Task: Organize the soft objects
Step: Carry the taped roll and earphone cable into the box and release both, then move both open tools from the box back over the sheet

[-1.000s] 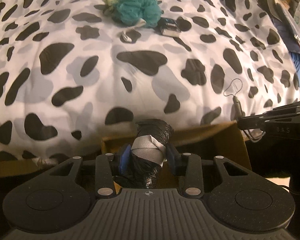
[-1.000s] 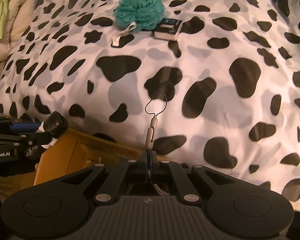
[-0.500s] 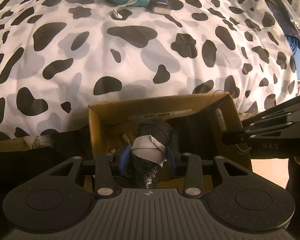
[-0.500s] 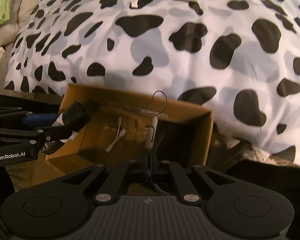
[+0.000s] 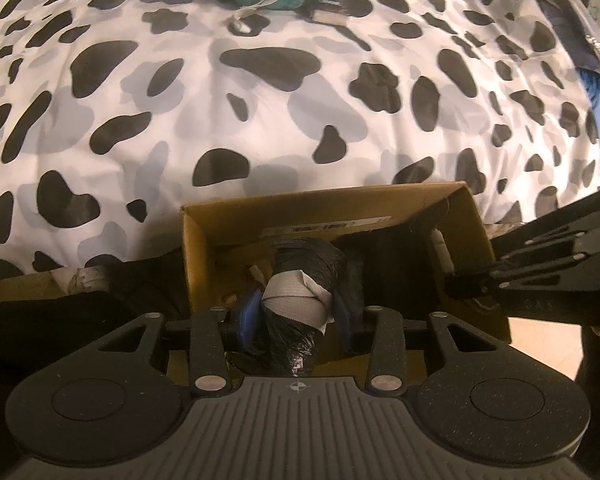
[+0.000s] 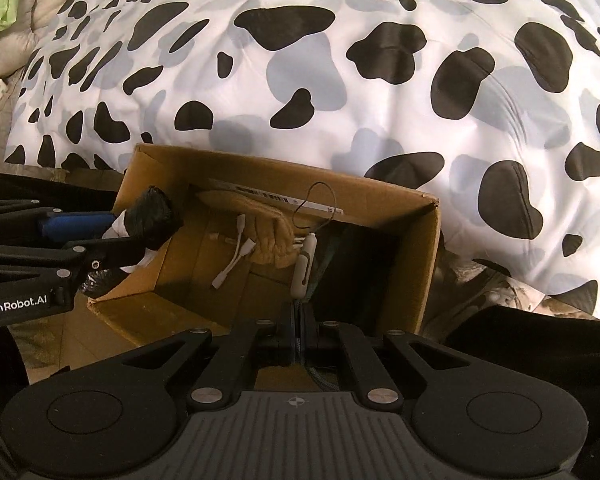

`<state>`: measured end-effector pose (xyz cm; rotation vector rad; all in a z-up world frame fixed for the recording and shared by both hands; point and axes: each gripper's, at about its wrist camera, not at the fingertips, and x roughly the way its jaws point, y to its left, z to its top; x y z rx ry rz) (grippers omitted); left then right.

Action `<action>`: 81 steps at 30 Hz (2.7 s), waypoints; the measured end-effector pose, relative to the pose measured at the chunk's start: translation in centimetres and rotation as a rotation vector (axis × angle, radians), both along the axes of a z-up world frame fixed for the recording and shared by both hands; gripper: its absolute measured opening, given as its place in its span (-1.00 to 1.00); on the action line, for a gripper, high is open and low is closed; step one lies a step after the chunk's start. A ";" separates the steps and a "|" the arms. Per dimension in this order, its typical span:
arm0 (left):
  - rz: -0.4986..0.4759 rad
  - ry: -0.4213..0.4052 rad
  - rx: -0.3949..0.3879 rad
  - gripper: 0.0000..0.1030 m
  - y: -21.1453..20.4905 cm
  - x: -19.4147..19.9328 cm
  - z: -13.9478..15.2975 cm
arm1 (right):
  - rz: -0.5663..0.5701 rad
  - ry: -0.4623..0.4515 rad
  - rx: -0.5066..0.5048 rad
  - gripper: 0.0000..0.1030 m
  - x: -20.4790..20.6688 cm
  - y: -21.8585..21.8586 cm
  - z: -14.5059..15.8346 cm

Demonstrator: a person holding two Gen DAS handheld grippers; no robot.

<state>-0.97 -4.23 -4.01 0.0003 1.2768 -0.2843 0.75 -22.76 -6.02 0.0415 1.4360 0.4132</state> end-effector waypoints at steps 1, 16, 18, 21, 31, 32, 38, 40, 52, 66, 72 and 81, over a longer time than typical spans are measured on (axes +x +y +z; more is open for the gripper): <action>0.007 0.006 0.015 -0.23 0.0 0.1 -0.2 | 0.002 0.003 -0.003 -0.88 0.0 0.0 -0.1; 0.016 0.048 0.089 0.38 0.2 0.5 -1.0 | -0.004 -0.033 -0.034 0.99 0.3 0.1 0.2; 0.018 0.050 0.090 0.39 0.2 0.5 -1.1 | -0.001 -0.033 -0.039 0.99 0.3 0.3 0.2; 0.019 0.050 0.090 0.39 0.2 0.6 -1.1 | -0.001 -0.034 -0.046 0.99 0.3 0.4 0.1; 0.037 0.034 0.078 0.39 0.4 0.6 -0.7 | -0.031 -0.073 -0.060 0.99 0.3 0.1 0.6; 0.040 0.031 0.076 0.39 0.5 0.6 -0.6 | -0.037 -0.078 -0.061 0.99 0.4 0.0 0.6; 0.053 -0.007 0.068 0.39 0.5 0.6 -0.1 | -0.057 -0.137 -0.102 0.99 0.4 -0.2 1.2; 0.058 -0.023 0.063 0.39 0.6 0.6 0.1 | -0.056 -0.156 -0.112 0.99 0.4 -0.2 1.4; 0.079 -0.108 0.059 0.39 0.1 0.9 1.4 | -0.091 -0.272 -0.119 0.99 0.5 -1.2 2.9; 0.065 -0.166 0.092 0.39 -0.7 1.5 2.2 | -0.100 -0.379 -0.165 0.99 0.7 -1.4 3.7; 0.072 -0.174 0.093 0.39 -0.3 2.0 2.3 | -0.112 -0.399 -0.165 0.99 1.4 -1.5 4.1; 0.046 -0.217 0.111 0.39 0.2 3.1 2.9 | -0.111 -0.440 -0.227 0.99 2.7 -1.2 4.4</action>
